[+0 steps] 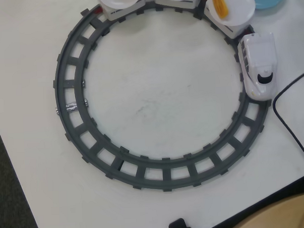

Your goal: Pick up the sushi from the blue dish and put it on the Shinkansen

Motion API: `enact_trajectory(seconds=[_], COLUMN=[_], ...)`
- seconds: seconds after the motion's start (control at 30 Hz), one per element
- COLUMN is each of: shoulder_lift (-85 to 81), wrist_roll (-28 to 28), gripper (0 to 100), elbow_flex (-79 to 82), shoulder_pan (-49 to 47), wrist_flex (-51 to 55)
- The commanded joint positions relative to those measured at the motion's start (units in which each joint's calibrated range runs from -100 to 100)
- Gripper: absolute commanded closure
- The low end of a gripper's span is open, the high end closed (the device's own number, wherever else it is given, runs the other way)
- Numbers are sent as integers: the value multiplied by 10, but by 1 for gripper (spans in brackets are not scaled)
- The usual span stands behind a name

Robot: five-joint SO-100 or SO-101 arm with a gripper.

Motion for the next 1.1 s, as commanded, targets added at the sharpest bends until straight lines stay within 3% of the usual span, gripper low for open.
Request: enact_trajectory(seconds=[0.0,0.3,0.7,1.07], shoulder_lift=[-125,-264,-268,-268], wrist_roll=[4,38,55,70], gripper=[98,98,98,98], elbow_flex=[75,274,306,299], shoulder_pan=[-46,-158,-239,-239], wrist_flex=[-7,-115,-112,-122])
